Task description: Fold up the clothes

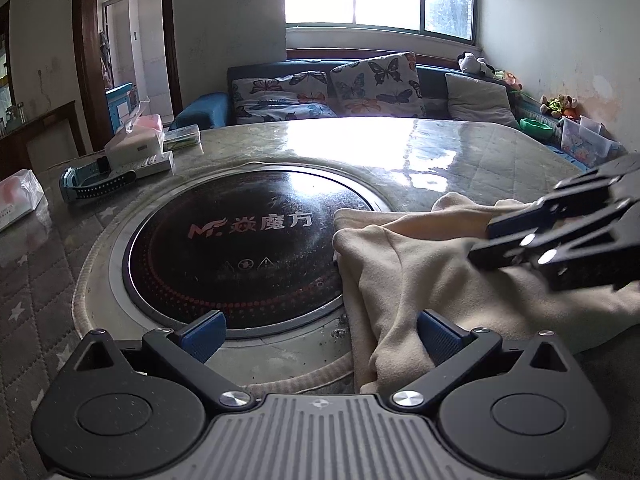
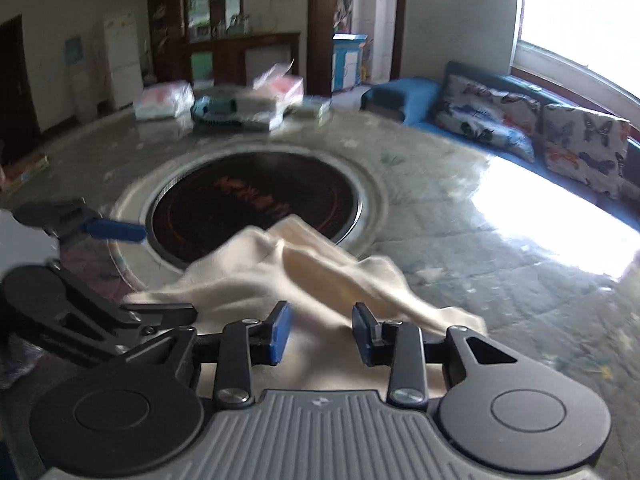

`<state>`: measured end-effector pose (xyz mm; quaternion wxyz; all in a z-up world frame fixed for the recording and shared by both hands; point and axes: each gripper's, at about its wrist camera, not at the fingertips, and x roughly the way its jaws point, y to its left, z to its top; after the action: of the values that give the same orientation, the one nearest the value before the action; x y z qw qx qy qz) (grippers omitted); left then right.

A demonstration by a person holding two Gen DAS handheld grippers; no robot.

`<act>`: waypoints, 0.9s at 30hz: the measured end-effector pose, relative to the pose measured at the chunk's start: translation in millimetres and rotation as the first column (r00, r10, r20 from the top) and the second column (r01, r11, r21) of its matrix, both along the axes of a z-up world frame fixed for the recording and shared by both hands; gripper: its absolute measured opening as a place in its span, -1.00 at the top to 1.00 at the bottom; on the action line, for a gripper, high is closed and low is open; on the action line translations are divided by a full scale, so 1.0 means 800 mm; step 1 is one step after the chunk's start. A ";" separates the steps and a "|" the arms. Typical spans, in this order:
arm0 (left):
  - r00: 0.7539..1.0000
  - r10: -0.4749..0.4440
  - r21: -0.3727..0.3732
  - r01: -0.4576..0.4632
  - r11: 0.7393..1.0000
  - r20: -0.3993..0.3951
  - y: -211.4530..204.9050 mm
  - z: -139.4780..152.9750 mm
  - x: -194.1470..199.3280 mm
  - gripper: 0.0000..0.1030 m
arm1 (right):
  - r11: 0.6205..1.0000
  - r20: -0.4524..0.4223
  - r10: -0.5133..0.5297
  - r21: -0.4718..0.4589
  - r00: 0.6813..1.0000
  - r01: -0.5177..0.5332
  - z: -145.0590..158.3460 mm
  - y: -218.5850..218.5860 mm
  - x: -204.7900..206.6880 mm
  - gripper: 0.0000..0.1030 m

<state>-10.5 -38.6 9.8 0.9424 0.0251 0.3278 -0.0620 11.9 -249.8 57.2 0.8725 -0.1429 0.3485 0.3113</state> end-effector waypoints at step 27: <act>0.999 0.046 -0.091 -0.048 0.995 -0.022 0.036 0.013 -0.017 -1.00 | 0.999 0.037 -0.014 -0.040 0.999 0.016 0.013 0.013 -0.007 0.43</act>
<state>-23.8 -9.6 20.5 0.9405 -0.0263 0.3344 -0.0551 6.6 -239.2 67.7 0.8780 -0.1638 0.3397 0.2948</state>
